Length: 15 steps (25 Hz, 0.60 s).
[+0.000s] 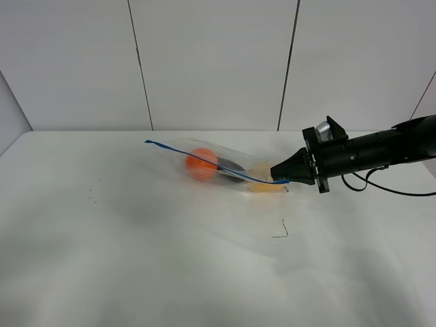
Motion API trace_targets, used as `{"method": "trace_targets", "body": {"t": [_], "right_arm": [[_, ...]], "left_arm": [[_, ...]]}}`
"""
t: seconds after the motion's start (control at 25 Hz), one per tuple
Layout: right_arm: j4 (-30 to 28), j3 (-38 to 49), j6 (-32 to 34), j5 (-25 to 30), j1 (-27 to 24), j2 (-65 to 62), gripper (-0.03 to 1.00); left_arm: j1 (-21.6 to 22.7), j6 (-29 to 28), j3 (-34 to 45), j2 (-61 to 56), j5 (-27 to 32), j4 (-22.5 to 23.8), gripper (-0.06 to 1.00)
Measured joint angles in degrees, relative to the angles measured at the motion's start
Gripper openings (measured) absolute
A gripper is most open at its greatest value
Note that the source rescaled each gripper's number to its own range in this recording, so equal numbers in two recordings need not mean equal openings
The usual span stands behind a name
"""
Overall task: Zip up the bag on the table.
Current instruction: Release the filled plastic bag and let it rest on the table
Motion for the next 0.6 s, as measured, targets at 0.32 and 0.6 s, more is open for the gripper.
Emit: {"method": "trace_targets", "body": {"t": [0.32,0.6], "right_arm": [[0.0,0.0,0.0,0.0,0.0,0.0,0.0],[0.0,0.0,-0.2,0.0,0.0,0.0,0.0]], "left_arm": [[0.0,-4.7,0.0,0.0,0.0,1.1,1.0],[0.0,-5.0,0.0,0.0,0.0,1.1,1.0]]}}
